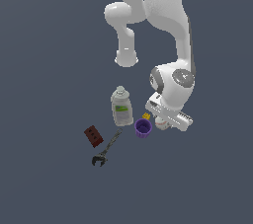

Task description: Pick up a designated object from a clutter of objects.

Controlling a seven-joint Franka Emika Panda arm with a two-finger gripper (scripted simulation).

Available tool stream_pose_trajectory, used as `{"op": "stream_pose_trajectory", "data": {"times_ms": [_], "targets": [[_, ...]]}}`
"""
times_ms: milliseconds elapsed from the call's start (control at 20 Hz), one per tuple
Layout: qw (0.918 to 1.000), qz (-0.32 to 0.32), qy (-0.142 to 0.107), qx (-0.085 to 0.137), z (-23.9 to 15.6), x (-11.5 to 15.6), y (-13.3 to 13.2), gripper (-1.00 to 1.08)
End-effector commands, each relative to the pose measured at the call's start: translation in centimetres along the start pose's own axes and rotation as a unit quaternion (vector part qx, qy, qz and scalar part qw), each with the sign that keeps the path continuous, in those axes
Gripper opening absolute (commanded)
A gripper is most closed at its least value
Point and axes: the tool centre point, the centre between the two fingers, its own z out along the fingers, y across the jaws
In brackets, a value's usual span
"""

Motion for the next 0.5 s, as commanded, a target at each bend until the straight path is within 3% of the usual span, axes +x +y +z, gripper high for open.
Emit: {"op": "stream_pose_trajectory", "data": {"times_ms": [0,450], "targets": [[1.0000,0.001,0.000,-0.001,0.1,0.0,0.1,-1.00],[1.0000,0.000,0.000,0.000,-1.2,0.5,0.6,-1.00]]}}
